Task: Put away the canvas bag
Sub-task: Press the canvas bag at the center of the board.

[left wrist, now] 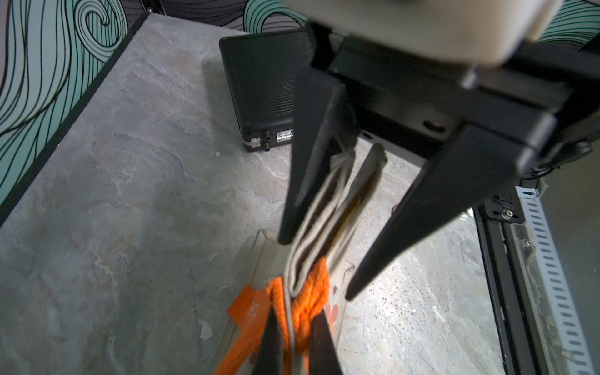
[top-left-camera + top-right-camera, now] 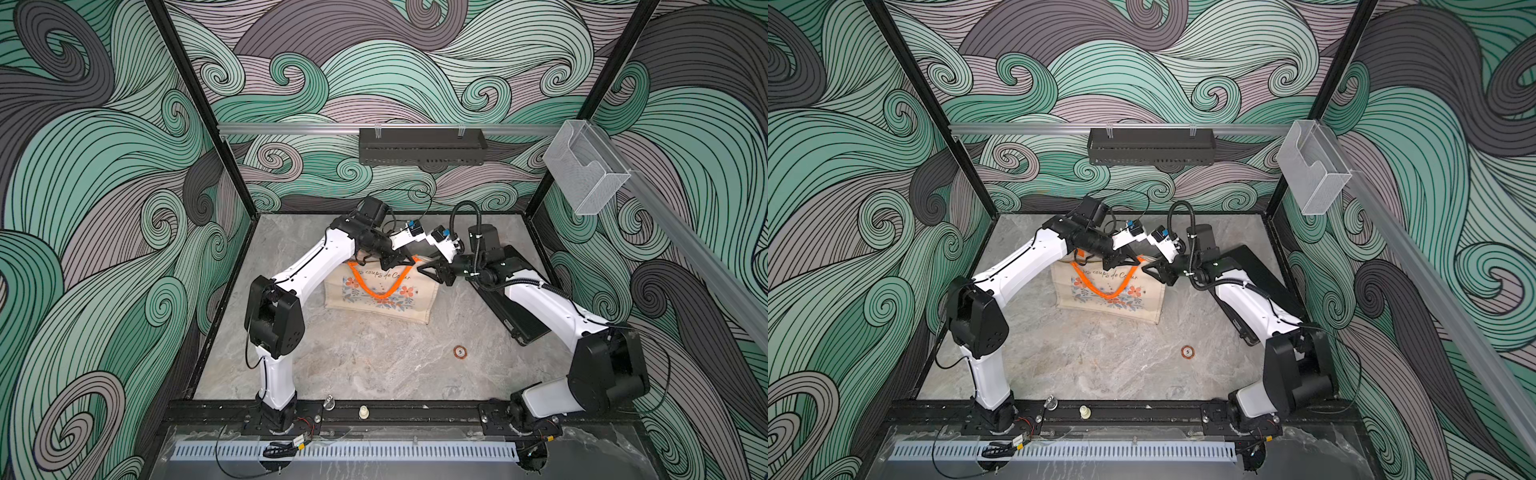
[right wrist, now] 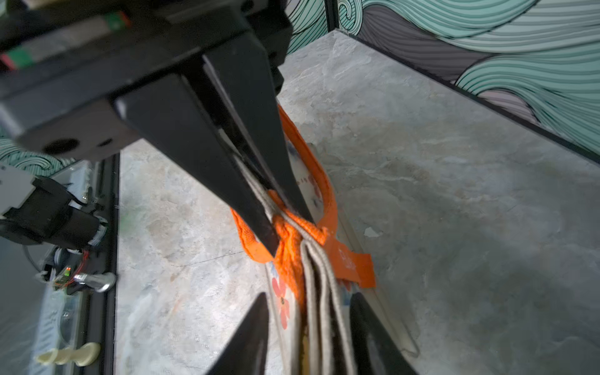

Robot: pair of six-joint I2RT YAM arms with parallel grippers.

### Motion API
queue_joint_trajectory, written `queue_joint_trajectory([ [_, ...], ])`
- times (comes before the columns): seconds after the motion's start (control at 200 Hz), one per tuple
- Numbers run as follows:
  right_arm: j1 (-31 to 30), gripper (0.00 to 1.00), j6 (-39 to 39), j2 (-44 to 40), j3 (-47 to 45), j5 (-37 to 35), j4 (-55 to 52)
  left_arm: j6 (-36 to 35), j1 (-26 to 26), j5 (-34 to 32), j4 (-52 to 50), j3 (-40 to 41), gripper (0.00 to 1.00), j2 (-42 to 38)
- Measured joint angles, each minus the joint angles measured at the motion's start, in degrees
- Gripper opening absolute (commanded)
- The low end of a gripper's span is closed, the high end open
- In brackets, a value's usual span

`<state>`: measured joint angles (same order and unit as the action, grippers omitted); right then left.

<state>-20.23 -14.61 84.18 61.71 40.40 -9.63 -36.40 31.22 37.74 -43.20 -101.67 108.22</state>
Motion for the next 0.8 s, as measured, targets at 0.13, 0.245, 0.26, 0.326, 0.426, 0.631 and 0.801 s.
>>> queue_joint_trajectory([
  [0.13,0.61,0.82,4.26,-2.36,-4.11,0.35,5.25,0.22,-0.55,0.31,0.59,2.21,0.0,-2.25],
  [0.245,1.88,0.8,7.93,-6.97,-11.37,0.37,12.39,1.18,-2.19,3.04,1.6,5.29,0.0,-5.6],
  [0.26,2.01,0.8,8.24,-7.43,-12.17,0.39,13.18,1.33,-2.54,3.54,1.79,5.64,0.0,-6.03],
  [0.326,2.54,0.8,9.94,-8.48,-14.75,0.59,16.11,2.05,-4.22,5.44,3.15,7.21,0.0,-8.04],
  [0.426,2.75,0.73,11.8,-7.91,-16.31,1.73,19.34,3.08,-5.99,6.88,4.81,9.11,0.0,-10.6],
  [0.631,2.47,0.61,14.49,-4.61,-16.81,4.7,25.07,5.38,-6.99,8.87,6.97,10.64,0.0,-12.22],
  [0.801,1.05,0.41,13.75,-3.21,-17.35,5.27,26.53,5.97,-7.74,9.46,7.1,11.21,0.0,-12.22],
])
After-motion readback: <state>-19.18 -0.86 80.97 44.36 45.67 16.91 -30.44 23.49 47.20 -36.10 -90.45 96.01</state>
